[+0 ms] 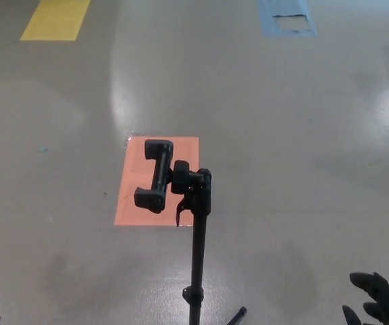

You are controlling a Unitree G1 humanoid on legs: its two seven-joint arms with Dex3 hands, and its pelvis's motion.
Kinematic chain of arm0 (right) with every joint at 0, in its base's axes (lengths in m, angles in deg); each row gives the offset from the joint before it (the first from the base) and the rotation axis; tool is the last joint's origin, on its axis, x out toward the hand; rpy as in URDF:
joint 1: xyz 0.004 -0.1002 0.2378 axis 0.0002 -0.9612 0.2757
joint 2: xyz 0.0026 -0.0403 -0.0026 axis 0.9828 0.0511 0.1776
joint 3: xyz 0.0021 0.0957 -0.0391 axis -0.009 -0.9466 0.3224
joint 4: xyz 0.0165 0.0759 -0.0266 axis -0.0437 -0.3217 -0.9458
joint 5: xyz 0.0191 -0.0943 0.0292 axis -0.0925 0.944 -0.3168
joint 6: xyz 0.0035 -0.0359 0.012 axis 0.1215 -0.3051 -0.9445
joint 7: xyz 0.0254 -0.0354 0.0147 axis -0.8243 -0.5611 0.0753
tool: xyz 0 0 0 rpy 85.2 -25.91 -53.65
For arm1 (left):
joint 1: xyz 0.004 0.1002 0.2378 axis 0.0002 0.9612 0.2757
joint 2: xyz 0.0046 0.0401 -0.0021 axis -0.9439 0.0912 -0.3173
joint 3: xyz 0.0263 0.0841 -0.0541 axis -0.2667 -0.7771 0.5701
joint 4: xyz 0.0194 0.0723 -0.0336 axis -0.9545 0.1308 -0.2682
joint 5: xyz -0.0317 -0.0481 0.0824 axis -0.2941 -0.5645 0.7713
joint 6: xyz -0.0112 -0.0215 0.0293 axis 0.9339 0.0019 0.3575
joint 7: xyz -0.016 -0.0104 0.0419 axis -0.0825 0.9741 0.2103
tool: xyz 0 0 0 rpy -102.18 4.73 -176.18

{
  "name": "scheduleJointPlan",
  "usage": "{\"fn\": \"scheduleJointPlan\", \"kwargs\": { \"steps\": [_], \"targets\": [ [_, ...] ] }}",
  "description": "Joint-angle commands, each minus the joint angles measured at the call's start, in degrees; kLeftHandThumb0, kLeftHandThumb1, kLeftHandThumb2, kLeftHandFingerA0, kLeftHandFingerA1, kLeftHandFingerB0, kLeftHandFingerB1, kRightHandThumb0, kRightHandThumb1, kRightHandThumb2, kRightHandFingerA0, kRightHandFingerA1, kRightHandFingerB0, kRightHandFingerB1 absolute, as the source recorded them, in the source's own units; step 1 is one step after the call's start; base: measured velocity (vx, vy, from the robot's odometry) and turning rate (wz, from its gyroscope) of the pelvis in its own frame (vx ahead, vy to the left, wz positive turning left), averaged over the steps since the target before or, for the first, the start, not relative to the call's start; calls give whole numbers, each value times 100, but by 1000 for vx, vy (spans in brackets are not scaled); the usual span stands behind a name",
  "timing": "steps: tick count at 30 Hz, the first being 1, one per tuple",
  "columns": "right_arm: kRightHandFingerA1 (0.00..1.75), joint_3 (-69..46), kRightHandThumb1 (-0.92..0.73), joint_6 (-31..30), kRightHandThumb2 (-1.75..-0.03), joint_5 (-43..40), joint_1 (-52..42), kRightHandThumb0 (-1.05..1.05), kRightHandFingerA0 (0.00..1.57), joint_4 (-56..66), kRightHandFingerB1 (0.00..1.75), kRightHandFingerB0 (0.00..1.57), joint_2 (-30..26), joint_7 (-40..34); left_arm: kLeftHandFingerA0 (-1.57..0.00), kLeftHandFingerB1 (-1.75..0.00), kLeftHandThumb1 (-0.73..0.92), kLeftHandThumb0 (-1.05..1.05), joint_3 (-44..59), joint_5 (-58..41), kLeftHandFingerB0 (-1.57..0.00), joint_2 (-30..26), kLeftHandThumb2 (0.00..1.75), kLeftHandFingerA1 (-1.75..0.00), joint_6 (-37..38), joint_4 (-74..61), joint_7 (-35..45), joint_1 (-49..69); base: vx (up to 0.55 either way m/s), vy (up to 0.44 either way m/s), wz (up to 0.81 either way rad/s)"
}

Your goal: The robot uses its left hand to grab the top of a phone stand kept on the floor and tilt it upwards to adjust its angle

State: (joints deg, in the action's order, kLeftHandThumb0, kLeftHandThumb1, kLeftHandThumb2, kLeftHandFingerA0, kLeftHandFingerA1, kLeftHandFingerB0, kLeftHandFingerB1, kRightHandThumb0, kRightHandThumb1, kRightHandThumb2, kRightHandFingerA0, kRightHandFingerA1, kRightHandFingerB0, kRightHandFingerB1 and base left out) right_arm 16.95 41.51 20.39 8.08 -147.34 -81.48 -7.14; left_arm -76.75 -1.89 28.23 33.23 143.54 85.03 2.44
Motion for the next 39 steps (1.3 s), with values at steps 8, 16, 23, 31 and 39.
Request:
{"fn": "scheduleJointPlan", "kwargs": {
  "steps": [8,16,23,31,39],
  "targets": [
    [47,10,-54,655,-110,21,386,-36,0,-528,47,0,-130,44,0,-47,45,-37,-267,187,0,-241,105,-47,831,283,-30,-164,0,0,0],
    [47,48,-56,675,-110,35,440,-35,0,-568,47,0,-138,93,-20,-35,66,-81,-922,632,-4,-339,99,-45,1875,-46,-770,-235,0,0,0],
    [47,-21,-56,662,-110,-39,656,-35,0,-574,47,0,-154,144,-30,-22,84,-84,-1633,1463,-7,-729,67,-31,2472,-1075,-1405,-543,0,0,0],
    [33,-20,-87,521,-66,-3,939,-70,23,-636,29,16,-152,73,-22,-22,69,-81,-2206,2475,-1,-1289,104,-46,2840,-2263,-2248,-708,0,0,0],
    [34,-59,-87,534,-66,-50,1064,-69,22,-664,29,16,-148,115,-18,-13,78,-89,-2624,3295,0,-1671,109,-43,2774,-3253,-2642,-837,0,0,0]
  ]
}}
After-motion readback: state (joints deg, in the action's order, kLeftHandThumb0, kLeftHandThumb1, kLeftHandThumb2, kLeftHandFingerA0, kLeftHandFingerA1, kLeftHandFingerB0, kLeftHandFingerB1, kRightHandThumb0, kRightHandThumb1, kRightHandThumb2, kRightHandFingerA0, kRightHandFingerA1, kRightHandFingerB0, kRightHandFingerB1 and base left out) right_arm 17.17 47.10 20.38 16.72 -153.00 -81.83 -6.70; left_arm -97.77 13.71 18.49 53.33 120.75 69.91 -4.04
